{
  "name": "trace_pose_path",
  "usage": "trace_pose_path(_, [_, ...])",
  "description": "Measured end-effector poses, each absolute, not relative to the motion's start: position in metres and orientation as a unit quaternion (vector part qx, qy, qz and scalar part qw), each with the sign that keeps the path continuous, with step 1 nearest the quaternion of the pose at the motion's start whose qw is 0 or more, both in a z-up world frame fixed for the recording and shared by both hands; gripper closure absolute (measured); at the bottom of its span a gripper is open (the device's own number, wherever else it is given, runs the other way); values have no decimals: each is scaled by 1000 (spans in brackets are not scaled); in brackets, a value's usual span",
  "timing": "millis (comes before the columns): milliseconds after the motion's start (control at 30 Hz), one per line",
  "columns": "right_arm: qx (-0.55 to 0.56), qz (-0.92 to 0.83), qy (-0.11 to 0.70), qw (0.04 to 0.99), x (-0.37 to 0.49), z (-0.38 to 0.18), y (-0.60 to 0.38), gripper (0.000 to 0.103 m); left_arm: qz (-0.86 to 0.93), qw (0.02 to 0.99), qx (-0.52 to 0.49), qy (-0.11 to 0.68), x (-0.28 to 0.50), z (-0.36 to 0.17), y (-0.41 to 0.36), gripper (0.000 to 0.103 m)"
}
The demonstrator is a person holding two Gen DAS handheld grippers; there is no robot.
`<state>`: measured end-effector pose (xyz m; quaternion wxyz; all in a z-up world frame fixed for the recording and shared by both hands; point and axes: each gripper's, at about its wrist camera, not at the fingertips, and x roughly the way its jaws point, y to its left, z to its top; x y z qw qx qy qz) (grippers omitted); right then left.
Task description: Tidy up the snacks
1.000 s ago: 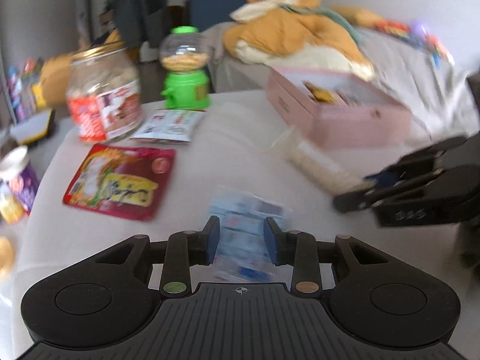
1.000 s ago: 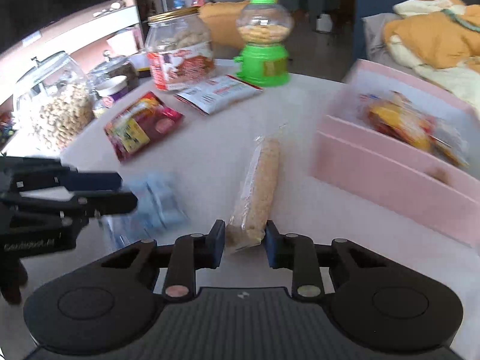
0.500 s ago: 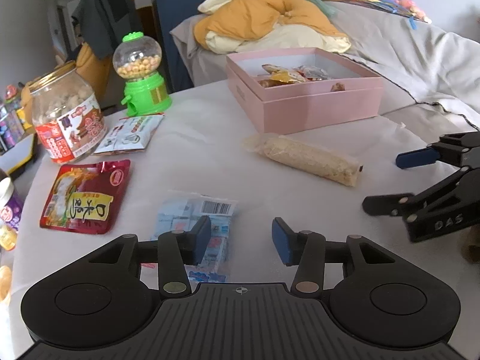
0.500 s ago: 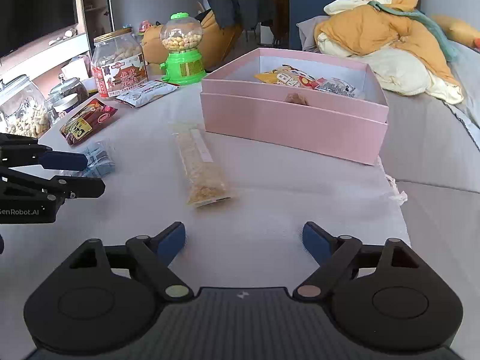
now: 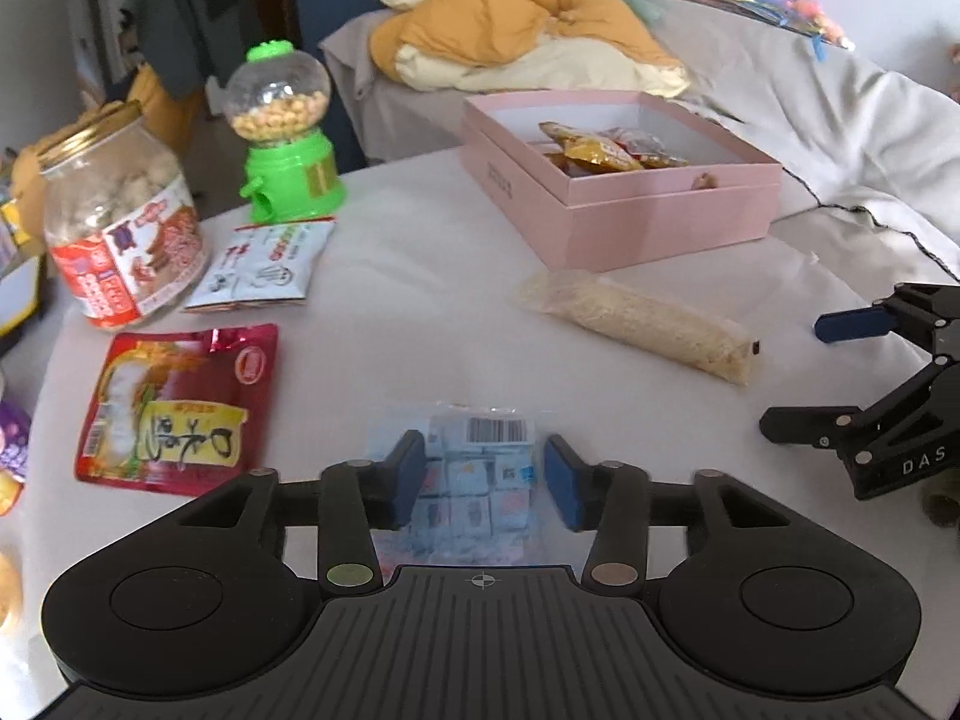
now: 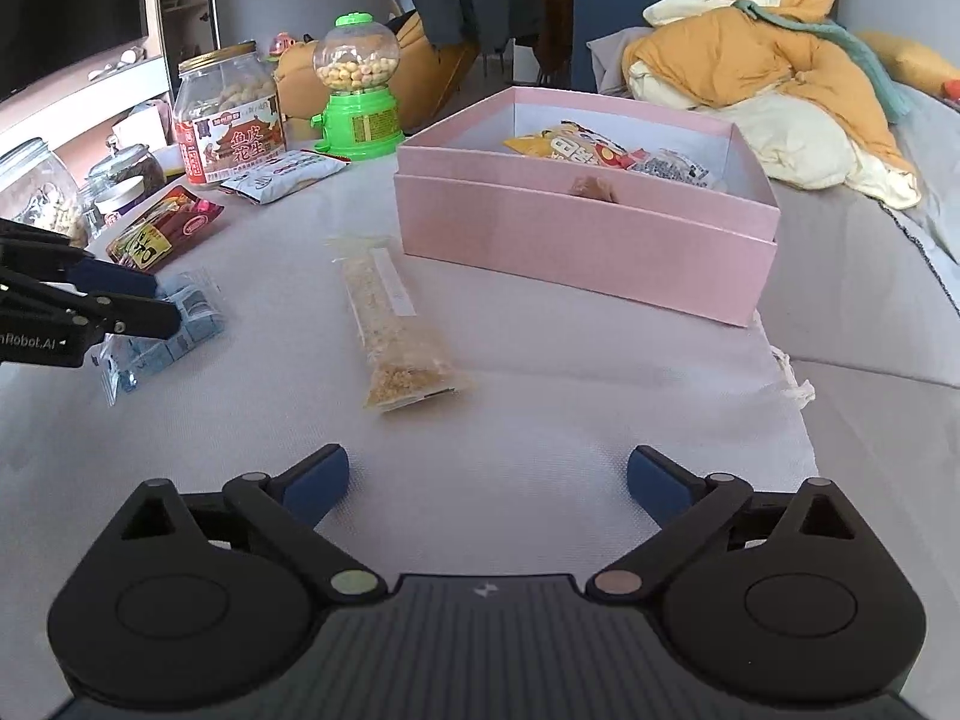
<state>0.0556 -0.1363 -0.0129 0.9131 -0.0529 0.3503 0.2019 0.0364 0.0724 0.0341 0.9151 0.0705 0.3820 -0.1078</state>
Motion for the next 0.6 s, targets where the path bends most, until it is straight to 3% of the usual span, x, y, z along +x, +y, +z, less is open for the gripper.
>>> trace_pose_path(267, [-54, 202, 352, 913, 56, -13, -135, 1, -71, 918, 188, 343, 26, 16, 51, 48])
trace_pose_path(467, [-53, 202, 352, 912, 56, -13, -135, 1, -84, 924, 109, 358, 34, 24, 68, 39])
trace_pose_path(600, [-54, 202, 352, 913, 56, -13, -135, 1, -47, 922, 121, 365, 41, 23, 78, 37])
